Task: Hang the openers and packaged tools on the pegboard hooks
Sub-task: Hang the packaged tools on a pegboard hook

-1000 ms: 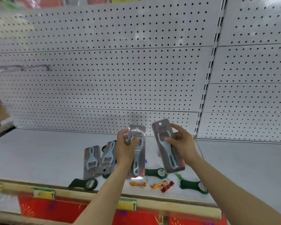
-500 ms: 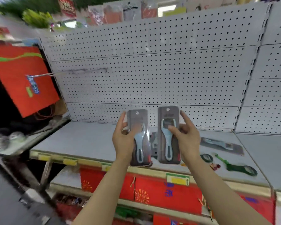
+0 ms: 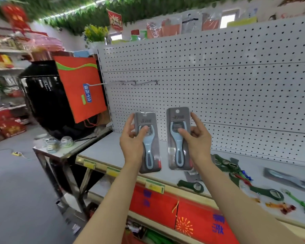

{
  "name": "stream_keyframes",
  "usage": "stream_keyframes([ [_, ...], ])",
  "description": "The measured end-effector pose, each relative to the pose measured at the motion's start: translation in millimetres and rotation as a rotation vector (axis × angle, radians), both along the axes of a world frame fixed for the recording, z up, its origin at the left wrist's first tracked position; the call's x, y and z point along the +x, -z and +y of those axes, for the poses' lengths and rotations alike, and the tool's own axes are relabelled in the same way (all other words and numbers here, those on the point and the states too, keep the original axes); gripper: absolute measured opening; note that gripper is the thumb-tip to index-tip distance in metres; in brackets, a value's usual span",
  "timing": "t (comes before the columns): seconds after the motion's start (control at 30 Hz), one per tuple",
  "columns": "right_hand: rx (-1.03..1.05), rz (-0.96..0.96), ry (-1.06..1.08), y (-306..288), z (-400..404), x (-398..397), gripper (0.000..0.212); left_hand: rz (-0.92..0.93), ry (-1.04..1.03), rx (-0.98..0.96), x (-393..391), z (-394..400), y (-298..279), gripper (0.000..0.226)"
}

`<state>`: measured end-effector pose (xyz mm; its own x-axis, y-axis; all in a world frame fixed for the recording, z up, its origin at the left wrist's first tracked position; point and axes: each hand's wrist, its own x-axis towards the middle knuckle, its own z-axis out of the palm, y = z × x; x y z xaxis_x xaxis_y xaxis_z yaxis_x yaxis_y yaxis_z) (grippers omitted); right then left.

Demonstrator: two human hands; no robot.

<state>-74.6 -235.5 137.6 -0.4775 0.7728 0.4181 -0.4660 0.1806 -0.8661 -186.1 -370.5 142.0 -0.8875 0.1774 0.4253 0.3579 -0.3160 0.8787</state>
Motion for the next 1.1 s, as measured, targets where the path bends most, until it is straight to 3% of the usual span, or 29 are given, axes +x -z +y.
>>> stream_keyframes([
  [0.57, -0.013, 0.079, -0.090, -37, -114, -165, 0.063, 0.086, -0.067, -0.012, -172, -118, -40, 0.054],
  [1.1, 0.020, 0.118, -0.149, -58, -132, -283, 0.061, 0.148, -0.051, 0.053, -295, -110, -68, 0.053],
])
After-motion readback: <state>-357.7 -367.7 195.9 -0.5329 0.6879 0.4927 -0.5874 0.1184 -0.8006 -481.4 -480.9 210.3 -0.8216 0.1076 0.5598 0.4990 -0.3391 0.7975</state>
